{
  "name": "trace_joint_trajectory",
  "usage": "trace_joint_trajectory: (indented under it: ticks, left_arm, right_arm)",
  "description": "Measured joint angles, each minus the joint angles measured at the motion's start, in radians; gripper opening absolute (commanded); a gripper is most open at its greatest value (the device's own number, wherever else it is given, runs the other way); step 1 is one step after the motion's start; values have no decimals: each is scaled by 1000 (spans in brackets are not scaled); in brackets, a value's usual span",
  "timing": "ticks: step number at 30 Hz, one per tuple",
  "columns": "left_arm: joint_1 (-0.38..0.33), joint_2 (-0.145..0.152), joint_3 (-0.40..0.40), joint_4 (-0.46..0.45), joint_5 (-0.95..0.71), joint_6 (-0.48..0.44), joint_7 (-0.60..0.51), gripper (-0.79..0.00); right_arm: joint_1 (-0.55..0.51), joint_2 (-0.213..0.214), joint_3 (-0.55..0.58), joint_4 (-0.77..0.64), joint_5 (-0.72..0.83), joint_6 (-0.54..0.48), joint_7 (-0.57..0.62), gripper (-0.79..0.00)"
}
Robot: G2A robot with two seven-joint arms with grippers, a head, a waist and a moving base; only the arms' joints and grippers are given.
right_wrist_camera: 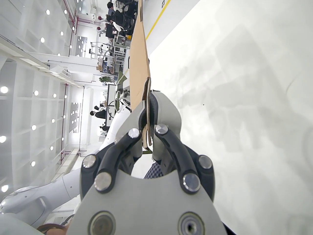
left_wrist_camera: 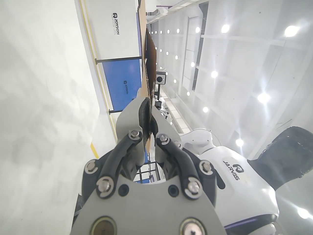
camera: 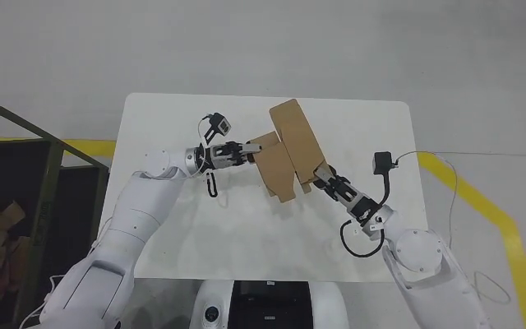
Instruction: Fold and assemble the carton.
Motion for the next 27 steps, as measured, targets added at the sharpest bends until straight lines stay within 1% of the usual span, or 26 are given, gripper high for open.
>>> trace_joint_trajectory:
  ticks: [8, 11, 17, 21, 24, 27]
  left_arm:
    - [-19, 6, -25, 20, -5, -1, -36, -785]
    - [-33, 11, -35, 40, 2, -4, -83, -785]
    - [-74, 14, -36, 94, -22, 38, -208, -785]
    - [-99, 20, -19, 57, 8, 90, -261, -785]
    - [-104, 28, -1, 19, 21, 98, -268, -785]
    - [-107, 42, 33, -25, 34, 97, -267, -785]
  right_arm:
    - [-18, 2, 37, -7, 10, 4, -9, 0]
    - [-29, 5, 72, -3, 18, -10, 6, 0]
    - [-37, 12, 150, 25, 58, -85, 49, 0]
    - [-13, 19, 175, 70, 90, -157, 164, 0]
    - [13, 22, 186, 115, 131, -201, 242, 0]
    - [38, 23, 189, 159, 183, -227, 287, 0]
